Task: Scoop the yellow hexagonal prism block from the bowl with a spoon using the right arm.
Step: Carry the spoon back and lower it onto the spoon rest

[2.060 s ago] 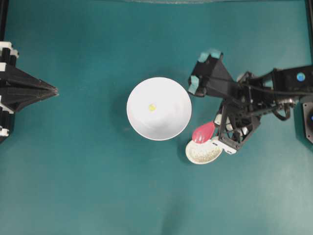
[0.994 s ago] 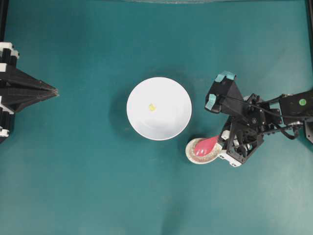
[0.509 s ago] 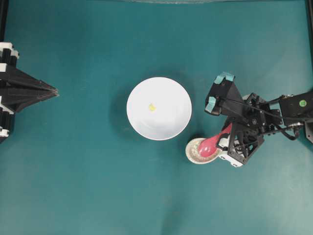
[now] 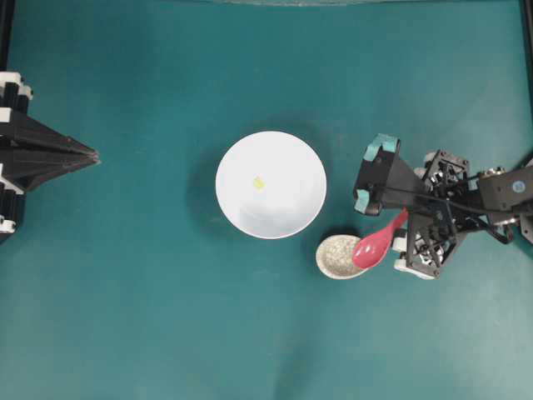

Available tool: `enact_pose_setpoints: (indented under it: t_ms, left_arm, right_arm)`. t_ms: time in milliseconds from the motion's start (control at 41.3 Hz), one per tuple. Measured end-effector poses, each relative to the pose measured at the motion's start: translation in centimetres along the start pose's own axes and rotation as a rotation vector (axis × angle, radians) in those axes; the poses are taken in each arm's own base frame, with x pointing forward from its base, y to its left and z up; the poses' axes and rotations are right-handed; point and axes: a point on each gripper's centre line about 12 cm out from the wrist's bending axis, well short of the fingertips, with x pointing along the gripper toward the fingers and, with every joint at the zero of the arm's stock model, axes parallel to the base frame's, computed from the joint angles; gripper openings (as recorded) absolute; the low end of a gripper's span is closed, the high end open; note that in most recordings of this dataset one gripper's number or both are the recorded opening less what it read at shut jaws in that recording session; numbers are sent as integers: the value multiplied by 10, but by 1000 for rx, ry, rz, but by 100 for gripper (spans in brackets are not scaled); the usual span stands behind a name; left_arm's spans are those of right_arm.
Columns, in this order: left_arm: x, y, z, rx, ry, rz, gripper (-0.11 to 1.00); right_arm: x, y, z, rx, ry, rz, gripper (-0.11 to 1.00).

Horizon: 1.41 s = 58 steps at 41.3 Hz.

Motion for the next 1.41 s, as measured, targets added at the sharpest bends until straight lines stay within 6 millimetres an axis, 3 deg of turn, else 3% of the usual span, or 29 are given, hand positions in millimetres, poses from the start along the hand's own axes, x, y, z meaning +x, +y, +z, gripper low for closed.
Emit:
enact_pose_setpoints:
  t_ms: [751, 1406]
  left_arm:
    - [-1, -3, 1, -2, -6, -16, 7]
    - [-1, -5, 2, -1, -12, -28, 7]
  right_arm:
    - [-9, 13, 19, 18, -117, 54, 61]
    - [-29, 1, 31, 11, -54, -84, 61]
